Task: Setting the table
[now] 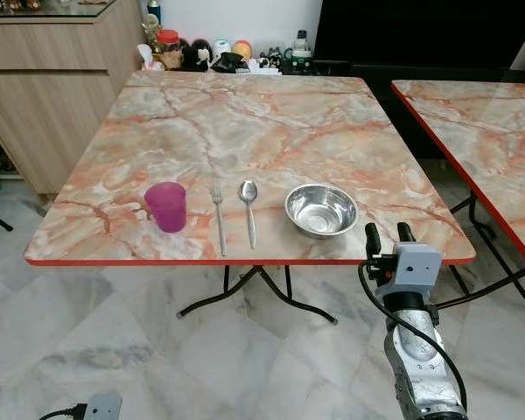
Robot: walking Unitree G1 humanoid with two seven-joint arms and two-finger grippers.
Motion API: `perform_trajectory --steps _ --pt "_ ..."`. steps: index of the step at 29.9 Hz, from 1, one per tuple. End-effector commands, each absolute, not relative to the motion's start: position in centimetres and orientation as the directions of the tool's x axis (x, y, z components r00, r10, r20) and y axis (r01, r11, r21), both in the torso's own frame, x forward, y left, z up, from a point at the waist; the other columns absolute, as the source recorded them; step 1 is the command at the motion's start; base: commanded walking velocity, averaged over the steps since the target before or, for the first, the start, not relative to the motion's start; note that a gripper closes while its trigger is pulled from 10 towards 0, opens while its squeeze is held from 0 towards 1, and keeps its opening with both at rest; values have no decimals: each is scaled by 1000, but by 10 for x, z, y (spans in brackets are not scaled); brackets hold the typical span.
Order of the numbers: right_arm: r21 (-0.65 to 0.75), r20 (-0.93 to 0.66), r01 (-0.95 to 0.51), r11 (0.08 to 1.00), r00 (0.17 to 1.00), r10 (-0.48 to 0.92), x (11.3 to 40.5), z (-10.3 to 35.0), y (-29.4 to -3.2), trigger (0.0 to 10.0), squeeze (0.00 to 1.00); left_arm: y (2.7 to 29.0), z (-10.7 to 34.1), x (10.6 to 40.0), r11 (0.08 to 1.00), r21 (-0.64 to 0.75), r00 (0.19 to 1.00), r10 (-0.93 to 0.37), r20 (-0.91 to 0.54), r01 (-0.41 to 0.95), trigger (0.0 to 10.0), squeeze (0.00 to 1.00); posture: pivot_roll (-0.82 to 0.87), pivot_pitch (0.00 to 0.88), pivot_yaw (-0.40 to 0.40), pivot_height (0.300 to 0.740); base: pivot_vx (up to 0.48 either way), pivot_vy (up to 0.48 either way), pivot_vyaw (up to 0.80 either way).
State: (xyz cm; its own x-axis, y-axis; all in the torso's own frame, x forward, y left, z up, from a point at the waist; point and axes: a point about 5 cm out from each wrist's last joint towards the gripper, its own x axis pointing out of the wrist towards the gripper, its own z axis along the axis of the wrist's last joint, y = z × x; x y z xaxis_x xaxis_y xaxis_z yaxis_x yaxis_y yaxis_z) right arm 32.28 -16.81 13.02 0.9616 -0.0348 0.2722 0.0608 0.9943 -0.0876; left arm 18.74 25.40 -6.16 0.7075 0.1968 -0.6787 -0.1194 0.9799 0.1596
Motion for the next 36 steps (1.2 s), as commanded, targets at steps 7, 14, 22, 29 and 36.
perform_trajectory --steps 7,14,22,29,36 --pt "-89 259 44 995 966 -20 323 128 -167 10000 0 256 -65 180 980 157 690 198 -696 -123 10000 0 58 148 -29 740 353 0 0" --pt "-88 262 37 995 965 -13 324 129 -165 10000 0 258 -65 179 979 159 688 202 -697 -127 10000 0 61 147 -29 740 480 0 0" --pt "-90 256 22 996 967 2 324 128 -163 10000 0 260 -64 179 974 180 690 223 -689 -136 10000 0 60 149 -30 740 393 0 0" --pt "-31 251 24 999 968 -15 318 127 -161 10000 0 259 -64 179 975 179 692 222 -687 -135 10000 0 60 151 -31 740 0 0 0" --pt "50 276 29 998 960 -42 295 136 -167 10000 0 260 -65 177 972 190 690 231 -686 -138 10000 0 54 158 -36 740 0 0 0"
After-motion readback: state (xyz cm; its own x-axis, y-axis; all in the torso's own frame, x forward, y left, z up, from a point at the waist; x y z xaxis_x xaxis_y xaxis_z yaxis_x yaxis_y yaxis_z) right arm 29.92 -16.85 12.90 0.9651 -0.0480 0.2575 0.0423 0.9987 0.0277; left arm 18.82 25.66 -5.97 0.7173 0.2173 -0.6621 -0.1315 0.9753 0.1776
